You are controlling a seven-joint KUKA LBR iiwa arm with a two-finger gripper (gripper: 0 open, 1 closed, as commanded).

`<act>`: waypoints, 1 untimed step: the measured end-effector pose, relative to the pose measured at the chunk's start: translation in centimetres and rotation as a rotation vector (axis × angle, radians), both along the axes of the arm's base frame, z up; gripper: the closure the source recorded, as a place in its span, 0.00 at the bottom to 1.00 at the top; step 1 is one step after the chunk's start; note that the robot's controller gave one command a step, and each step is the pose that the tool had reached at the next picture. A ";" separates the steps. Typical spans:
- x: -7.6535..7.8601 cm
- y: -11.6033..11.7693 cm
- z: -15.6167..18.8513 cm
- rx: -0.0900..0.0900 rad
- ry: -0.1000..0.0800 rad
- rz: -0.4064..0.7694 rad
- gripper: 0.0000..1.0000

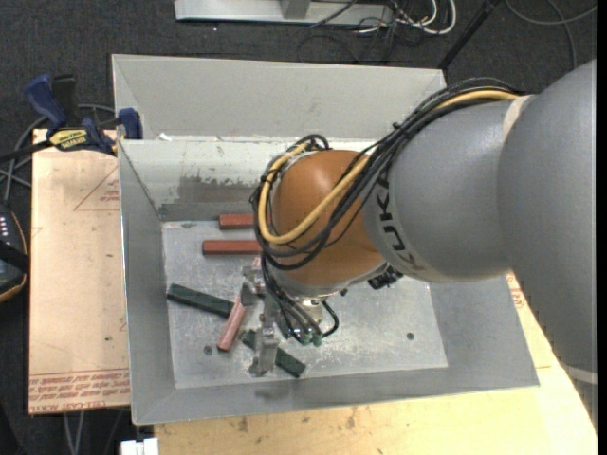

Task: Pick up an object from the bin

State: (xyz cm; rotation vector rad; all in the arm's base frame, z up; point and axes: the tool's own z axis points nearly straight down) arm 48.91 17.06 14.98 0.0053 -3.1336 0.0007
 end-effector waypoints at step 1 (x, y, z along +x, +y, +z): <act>3.4 0.8 -7.0 0.000 -0.004 -0.116 0.00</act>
Offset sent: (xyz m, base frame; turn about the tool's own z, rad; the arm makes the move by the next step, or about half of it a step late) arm 0.0341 0.0079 -0.0659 0.1171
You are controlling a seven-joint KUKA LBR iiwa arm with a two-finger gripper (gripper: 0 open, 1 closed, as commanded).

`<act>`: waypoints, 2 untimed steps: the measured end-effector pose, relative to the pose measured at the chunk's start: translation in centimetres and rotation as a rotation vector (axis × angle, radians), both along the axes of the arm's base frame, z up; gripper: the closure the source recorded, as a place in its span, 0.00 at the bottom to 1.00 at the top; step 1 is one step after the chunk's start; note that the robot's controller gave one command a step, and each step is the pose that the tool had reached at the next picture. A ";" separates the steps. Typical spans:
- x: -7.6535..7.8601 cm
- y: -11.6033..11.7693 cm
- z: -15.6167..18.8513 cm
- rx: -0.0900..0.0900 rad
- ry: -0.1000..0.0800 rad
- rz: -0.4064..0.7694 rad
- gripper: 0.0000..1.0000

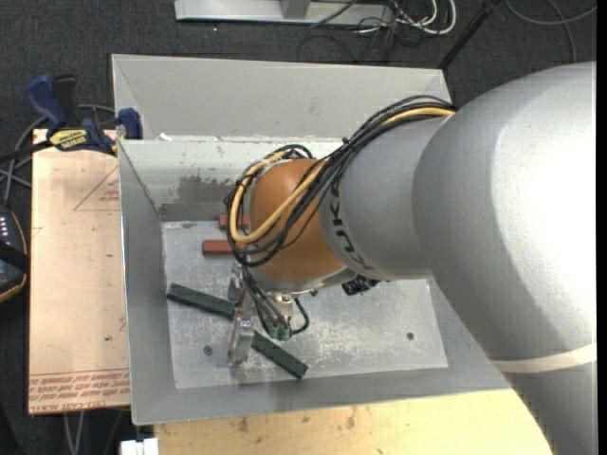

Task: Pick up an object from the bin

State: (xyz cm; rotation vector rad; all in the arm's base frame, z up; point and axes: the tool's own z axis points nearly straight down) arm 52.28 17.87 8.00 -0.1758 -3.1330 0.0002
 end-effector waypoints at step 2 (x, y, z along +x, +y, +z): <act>0.0 0.0 0.3 0.001 -0.003 -0.003 0.00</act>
Offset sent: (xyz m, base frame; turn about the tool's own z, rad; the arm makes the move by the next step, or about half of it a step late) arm 0.0000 0.0000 0.0000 0.0000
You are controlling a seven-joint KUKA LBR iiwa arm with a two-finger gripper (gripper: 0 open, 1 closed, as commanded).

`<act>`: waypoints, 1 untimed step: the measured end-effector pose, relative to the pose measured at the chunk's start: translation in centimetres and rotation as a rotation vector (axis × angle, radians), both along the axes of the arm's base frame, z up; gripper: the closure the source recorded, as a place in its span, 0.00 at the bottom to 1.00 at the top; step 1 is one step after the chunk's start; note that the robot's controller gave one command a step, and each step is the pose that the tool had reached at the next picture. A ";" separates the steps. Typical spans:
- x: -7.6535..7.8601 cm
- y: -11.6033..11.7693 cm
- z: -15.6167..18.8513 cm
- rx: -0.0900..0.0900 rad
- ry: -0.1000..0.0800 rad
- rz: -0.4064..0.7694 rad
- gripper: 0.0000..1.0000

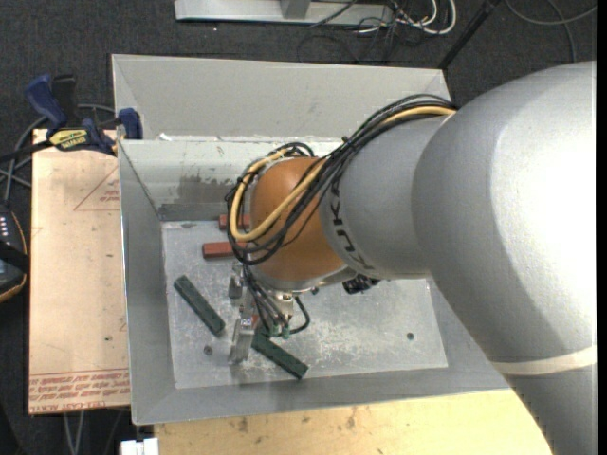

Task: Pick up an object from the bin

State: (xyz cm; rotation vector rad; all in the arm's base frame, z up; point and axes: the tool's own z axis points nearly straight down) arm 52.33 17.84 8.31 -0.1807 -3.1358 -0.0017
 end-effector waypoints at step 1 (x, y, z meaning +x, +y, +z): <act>1.6 -7.9 -1.3 -0.002 0.000 0.270 0.00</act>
Offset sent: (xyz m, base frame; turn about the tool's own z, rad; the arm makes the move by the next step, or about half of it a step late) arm 0.0155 -0.0772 -0.0131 -0.2749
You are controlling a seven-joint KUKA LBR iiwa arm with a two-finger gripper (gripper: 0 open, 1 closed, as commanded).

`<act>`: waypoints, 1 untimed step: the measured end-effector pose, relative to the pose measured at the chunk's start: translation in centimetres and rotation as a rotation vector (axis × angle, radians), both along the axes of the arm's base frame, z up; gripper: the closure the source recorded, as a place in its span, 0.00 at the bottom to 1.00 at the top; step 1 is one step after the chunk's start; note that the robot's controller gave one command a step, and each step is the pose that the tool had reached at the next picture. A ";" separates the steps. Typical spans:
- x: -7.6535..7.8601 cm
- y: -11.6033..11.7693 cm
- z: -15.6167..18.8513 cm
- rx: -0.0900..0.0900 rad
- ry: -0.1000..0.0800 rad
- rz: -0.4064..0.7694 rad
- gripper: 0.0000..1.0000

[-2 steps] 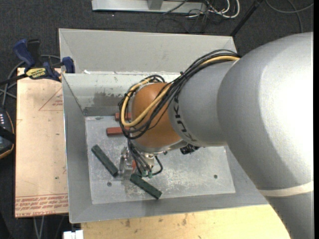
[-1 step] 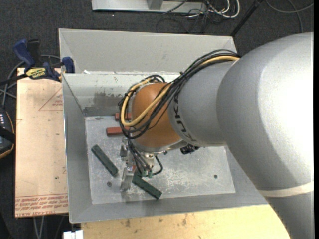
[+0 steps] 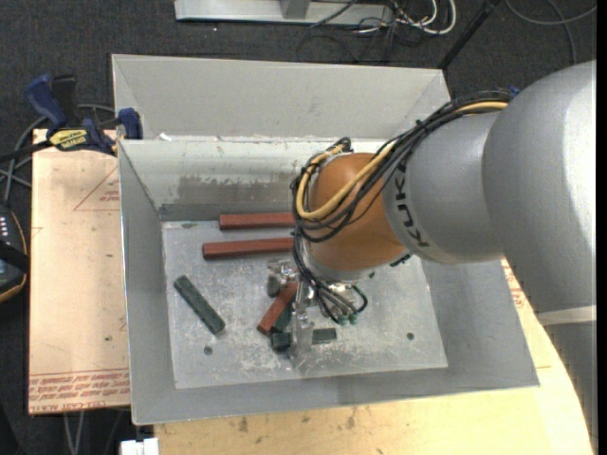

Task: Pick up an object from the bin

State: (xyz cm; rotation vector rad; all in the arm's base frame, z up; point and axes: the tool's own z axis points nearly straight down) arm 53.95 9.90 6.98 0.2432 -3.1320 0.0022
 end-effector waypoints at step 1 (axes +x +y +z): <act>0.0 0.3 0.0 0.003 0.000 0.003 1.00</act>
Offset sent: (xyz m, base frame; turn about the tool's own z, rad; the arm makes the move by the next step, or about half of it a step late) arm 0.0000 0.0000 0.0000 0.0000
